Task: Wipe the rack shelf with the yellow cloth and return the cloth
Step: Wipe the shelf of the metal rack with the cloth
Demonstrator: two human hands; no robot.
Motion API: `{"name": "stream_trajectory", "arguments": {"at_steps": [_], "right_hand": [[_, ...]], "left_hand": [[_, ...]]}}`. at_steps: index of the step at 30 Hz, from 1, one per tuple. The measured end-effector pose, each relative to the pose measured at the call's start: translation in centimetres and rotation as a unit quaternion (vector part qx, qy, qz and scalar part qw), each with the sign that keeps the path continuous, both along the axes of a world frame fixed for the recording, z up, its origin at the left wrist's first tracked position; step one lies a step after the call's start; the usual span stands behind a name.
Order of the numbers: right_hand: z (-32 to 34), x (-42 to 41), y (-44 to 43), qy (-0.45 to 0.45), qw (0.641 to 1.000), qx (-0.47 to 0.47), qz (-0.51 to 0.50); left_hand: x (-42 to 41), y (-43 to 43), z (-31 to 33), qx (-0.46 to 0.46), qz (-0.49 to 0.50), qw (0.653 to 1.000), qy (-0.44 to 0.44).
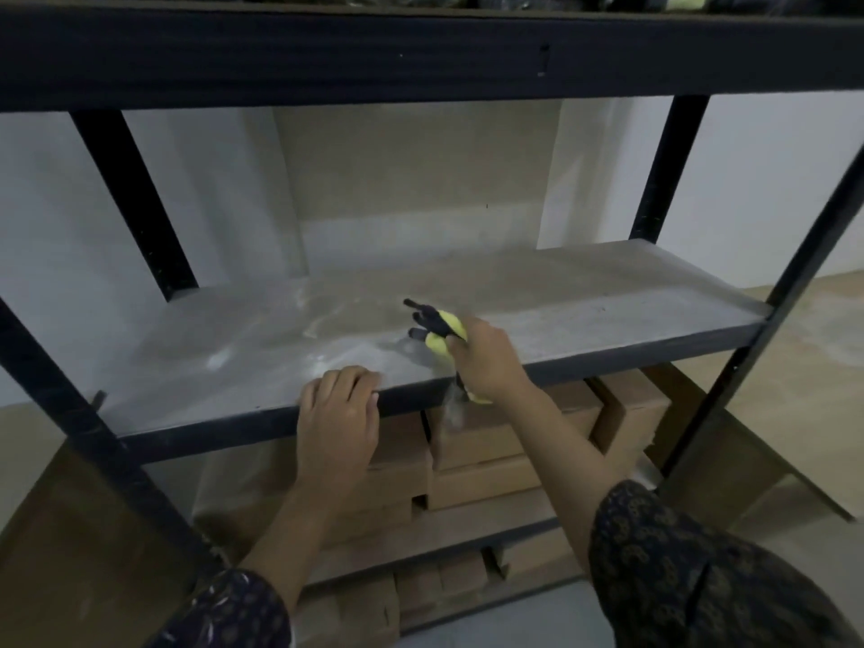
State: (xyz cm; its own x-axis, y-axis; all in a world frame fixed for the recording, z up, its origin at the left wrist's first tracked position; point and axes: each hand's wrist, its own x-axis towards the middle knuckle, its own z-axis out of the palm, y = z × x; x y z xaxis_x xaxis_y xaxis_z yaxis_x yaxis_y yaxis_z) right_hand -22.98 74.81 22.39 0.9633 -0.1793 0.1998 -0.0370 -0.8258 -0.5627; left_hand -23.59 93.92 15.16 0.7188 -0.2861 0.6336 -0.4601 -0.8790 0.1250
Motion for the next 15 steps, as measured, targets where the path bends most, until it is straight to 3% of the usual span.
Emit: {"name": "stream_trajectory", "arguments": {"at_steps": [4, 7, 12, 15], "right_hand": [[0.9, -0.5, -4.7, -0.023, 0.99, 0.004, -0.141], [-0.5, -1.3, -5.8, 0.013, 0.982, -0.004, -0.187], [-2.1, -1.8, -0.2, -0.022, 0.994, -0.043, -0.103], [-1.4, -1.6, 1.9, -0.014, 0.999, 0.011, -0.028]], "left_hand": [[0.2, -0.1, -0.1, -0.011, -0.003, 1.0, -0.013], [0.2, -0.3, -0.2, -0.018, -0.002, 1.0, -0.016], [0.3, -0.4, -0.4, -0.027, -0.003, 0.999, -0.026], [0.2, -0.3, -0.4, -0.031, -0.005, 0.999, -0.03]]}}
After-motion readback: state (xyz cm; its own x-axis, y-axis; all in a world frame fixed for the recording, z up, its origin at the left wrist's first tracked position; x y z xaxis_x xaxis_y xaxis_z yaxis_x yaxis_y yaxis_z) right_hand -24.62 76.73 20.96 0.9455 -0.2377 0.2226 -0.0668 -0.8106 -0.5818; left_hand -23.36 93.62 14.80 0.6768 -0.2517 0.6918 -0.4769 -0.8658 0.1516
